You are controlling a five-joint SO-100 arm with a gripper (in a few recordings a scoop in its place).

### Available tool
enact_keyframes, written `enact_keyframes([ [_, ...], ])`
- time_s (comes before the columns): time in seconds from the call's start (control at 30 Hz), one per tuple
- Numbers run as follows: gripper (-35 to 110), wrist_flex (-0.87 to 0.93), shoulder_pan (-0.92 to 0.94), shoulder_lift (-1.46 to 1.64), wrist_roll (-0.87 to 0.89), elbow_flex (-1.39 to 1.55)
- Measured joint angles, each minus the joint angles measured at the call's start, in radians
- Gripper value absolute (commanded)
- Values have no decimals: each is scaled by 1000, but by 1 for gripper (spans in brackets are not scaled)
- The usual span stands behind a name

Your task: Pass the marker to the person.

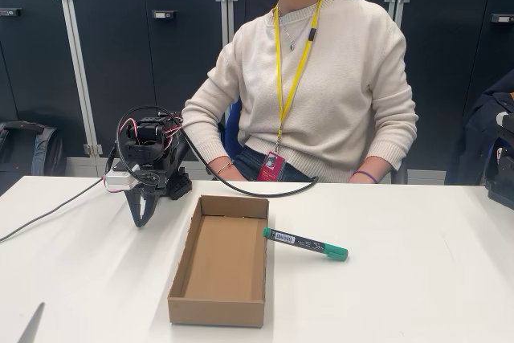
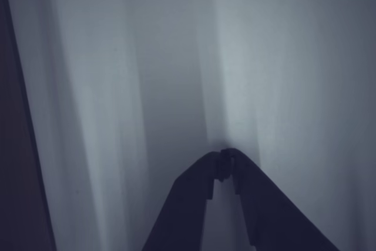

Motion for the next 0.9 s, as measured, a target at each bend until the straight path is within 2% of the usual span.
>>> enact_keyframes([
  [0.63, -5, 0, -35, -6, 34, 0],
  [0.9, -5, -77, -138, -413, 169, -259],
])
